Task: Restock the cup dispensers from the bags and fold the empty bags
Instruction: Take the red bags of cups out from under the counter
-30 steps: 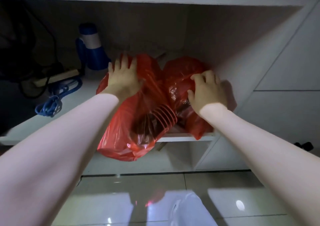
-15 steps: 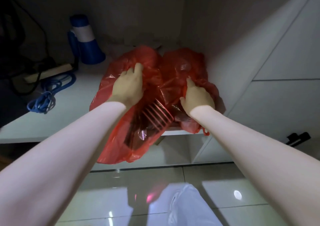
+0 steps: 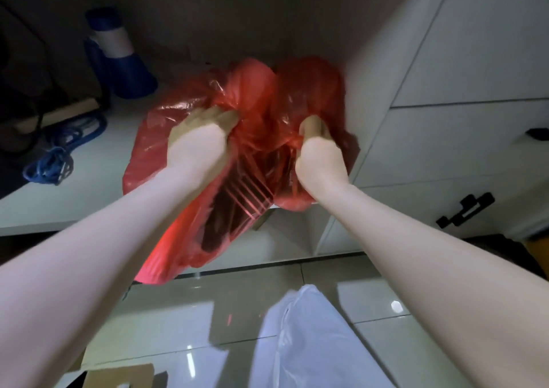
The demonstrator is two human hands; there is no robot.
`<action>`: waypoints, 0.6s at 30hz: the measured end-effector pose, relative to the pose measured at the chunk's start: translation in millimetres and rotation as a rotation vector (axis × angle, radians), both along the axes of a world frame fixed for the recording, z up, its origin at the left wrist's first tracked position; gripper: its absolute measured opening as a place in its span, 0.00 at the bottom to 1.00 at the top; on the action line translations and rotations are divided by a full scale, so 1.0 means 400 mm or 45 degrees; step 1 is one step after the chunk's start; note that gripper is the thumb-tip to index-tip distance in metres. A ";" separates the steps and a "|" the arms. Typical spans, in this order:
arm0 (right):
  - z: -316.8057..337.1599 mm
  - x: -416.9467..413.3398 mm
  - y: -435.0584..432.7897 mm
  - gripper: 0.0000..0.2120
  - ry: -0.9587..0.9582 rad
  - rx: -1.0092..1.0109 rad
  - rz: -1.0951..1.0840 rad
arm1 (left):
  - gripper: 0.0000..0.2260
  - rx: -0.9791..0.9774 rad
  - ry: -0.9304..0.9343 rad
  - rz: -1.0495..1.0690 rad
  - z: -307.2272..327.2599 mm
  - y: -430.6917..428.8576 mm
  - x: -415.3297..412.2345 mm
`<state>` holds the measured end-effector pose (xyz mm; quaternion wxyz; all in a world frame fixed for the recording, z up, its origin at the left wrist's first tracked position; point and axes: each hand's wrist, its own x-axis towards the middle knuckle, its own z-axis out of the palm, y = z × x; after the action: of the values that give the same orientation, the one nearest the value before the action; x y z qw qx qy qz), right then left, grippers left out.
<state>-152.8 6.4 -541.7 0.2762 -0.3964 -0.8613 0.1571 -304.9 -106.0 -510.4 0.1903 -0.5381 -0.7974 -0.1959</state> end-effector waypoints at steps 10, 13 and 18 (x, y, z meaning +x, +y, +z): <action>0.211 0.154 -0.142 0.16 0.507 0.125 0.090 | 0.05 0.142 0.432 -0.125 0.147 -0.154 0.179; 0.263 0.197 -0.195 0.18 0.545 0.178 0.058 | 0.05 0.188 0.433 -0.139 0.211 -0.191 0.251; 0.333 0.322 -0.301 0.23 0.689 0.177 0.041 | 0.08 0.334 0.465 -0.184 0.323 -0.260 0.379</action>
<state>-23.8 -113.9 -408.4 0.5201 -0.3065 -0.7711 0.2022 -153.4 -209.8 -381.2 0.3852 -0.5911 -0.6767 -0.2105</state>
